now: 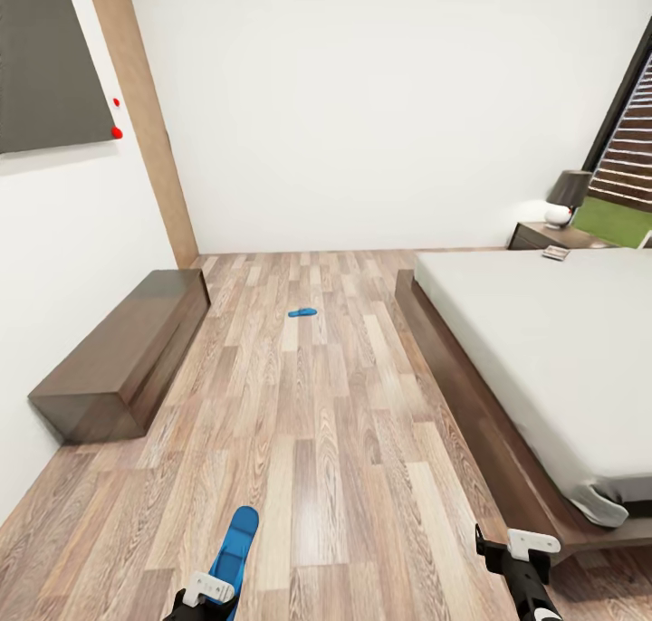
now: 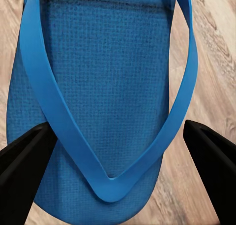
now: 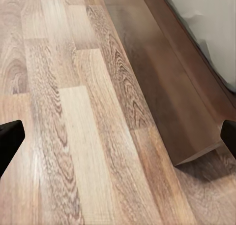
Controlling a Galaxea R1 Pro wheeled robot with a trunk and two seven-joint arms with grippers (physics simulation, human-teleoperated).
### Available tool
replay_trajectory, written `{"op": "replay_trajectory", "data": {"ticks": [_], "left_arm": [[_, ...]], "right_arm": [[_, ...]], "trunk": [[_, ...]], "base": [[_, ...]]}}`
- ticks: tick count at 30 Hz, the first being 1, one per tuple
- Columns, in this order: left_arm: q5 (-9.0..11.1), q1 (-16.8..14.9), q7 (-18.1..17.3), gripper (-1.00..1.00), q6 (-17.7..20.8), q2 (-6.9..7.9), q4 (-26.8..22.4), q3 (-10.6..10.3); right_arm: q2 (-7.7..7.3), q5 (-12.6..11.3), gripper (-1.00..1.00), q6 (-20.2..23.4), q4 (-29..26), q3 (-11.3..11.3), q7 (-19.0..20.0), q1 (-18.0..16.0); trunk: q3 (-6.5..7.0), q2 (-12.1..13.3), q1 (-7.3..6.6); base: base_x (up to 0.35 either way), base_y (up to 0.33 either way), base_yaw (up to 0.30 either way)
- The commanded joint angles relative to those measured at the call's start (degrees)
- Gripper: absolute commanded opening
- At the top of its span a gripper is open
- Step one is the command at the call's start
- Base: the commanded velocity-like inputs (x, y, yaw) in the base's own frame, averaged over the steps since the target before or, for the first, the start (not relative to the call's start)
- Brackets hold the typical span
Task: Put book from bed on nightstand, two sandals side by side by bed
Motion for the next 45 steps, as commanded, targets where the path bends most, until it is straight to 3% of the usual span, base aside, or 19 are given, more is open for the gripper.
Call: {"op": "replay_trajectory", "data": {"ticks": [1,29,45], "left_arm": [[-0.5,0.0,-0.1,-1.0,-0.2,0.01,0.0,0.5],[-0.5,0.0,-0.1,-1.0,-0.2,0.01,0.0,0.4],[-0.5,0.0,-0.1,-1.0,-0.1,-0.42,0.0,0.4]], "right_arm": [[-0.01,0.0,1.0,-0.4,0.2,-0.3,0.1,-0.1],[-0.01,0.0,1.0,-0.4,0.2,-0.3,0.1,-0.1],[-0.01,0.0,1.0,-0.4,0.2,-0.3,0.0,-0.1]], "trunk": [[0.05,0.0,0.0],[2.59,0.0,0.0],[2.68,0.0,0.0]], "base": [[0.0,0.0,0.0],[0.002,0.0,0.0],[0.291,0.0,0.0]]}}
